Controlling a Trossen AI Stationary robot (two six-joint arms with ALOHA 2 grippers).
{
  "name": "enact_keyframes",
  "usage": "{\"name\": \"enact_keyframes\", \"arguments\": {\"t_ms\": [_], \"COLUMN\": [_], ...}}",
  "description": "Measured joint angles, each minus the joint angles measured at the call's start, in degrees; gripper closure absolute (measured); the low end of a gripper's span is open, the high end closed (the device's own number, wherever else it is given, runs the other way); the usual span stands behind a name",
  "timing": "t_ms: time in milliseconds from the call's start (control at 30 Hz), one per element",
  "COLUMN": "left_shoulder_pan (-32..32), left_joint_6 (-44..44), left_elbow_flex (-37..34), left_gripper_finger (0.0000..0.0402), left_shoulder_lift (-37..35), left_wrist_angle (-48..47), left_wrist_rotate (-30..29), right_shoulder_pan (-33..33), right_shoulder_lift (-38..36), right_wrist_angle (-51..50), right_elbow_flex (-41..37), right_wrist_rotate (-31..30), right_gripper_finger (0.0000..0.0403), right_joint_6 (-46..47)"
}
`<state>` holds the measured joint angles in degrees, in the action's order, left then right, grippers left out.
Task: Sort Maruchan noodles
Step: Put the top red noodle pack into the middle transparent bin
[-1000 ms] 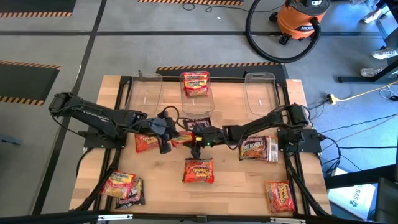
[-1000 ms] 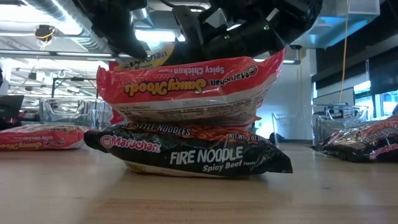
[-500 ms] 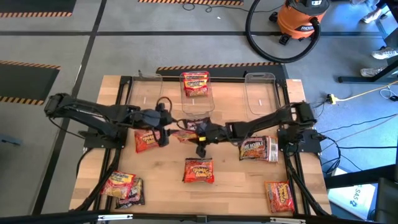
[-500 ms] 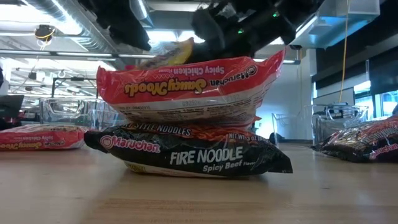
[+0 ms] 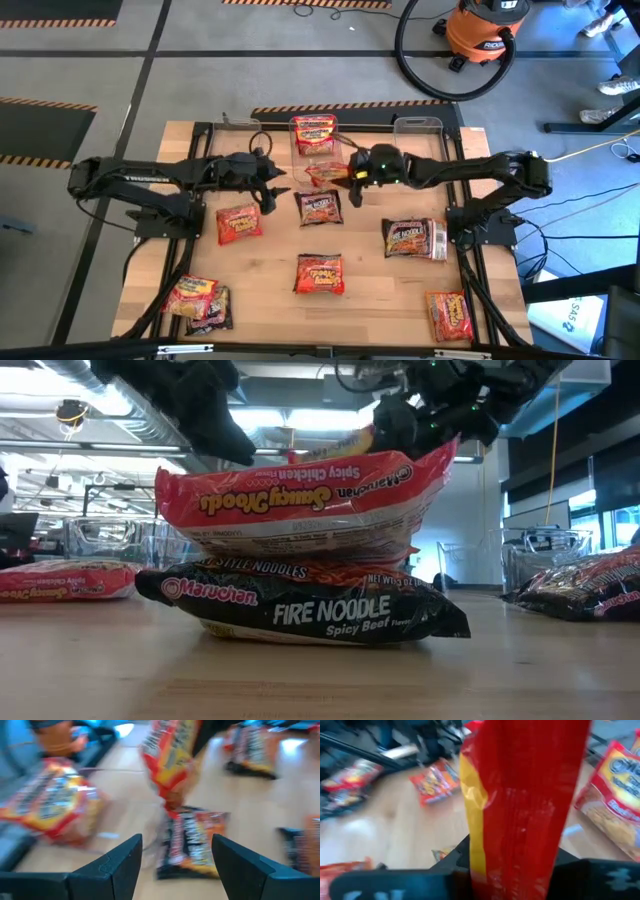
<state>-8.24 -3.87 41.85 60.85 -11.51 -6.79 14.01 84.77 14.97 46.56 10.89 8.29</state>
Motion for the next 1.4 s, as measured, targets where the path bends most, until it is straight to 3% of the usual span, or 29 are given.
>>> {"name": "enact_keyframes", "arguments": {"t_ms": [67,167,367,667,1033,1167,1400], "left_shoulder_pan": [-0.94,-1.13,-1.13,0.59,2.0,2.0,1.99], "left_joint_6": [0.0,-0.89,-6.25,-10.07,-7.75,-7.57,-6.82], "left_elbow_flex": [-2.49,-6.36,-11.58,-12.07,-12.03,-12.03,-12.03], "left_gripper_finger": [0.017,0.0171,0.0166,0.0102,0.0104,0.0128,0.0233], "left_shoulder_lift": [0.05,0.02,0.06,4.83,10.92,10.94,10.94], "left_wrist_angle": [5.09,13.64,28.17,36.81,50.16,50.28,50.82], "left_wrist_rotate": [5.59,8.32,8.4,7.91,7.3,7.26,7.55], "right_shoulder_pan": [-0.14,-1.11,-3.38,-5.06,-6.62,-6.92,-6.9], "right_shoulder_lift": [-0.16,-0.18,-0.16,1.11,5.28,6.67,8.11], "right_wrist_angle": [3.2,6.05,10.21,16.26,28.95,31.49,31.81], "right_elbow_flex": [-0.44,-0.54,-0.54,-0.45,-0.52,-0.5,1.11], "right_wrist_rotate": [2.52,4.22,1.29,1.62,2.23,1.68,1.66], "right_gripper_finger": [0.0316,0.0316,0.0315,0.0315,0.0315,0.0315,0.0303], "right_joint_6": [-0.04,-0.04,-2.92,-2.62,-1.0,-0.96,-1.02]}}
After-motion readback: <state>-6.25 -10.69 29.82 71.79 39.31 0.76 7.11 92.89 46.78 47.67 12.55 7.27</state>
